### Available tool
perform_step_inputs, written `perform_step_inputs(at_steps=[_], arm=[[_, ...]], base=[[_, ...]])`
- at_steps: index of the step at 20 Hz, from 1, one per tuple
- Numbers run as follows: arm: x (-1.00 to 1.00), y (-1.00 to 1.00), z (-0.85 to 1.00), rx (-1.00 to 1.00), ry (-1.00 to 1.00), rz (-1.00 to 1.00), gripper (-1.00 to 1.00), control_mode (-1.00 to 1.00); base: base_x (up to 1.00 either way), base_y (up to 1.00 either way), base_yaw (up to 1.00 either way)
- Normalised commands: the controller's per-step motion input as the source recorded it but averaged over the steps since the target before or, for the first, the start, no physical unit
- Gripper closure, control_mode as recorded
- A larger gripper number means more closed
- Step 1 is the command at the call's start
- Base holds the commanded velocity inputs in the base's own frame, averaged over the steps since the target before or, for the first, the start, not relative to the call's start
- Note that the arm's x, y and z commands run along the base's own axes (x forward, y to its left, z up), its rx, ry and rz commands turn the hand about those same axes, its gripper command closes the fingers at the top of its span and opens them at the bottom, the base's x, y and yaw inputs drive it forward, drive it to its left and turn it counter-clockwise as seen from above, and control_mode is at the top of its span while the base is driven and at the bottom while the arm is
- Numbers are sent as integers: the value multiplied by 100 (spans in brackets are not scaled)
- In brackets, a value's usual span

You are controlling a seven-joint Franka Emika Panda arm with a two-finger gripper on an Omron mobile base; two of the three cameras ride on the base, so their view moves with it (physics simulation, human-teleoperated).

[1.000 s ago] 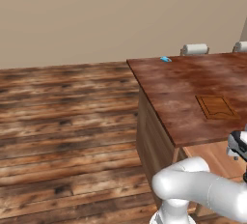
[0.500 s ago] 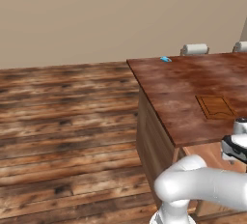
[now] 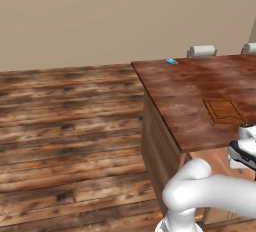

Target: Open the drawer on the right and place the cutting tools on the cutting board.

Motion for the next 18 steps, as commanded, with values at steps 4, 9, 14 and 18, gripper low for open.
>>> perform_step_inputs(at_steps=[4,9,14,18], arm=[[-1,-23,-15,0,2,-4,-100,-100],[-20,-36,-14,0,0,-3,-100,-100],[-58,-46,-10,0,0,-4,-100,-100],[-74,-51,-15,0,0,-4,-100,-100]], base=[[0,0,0],[0,0,0],[0,0,0],[0,0,0]])
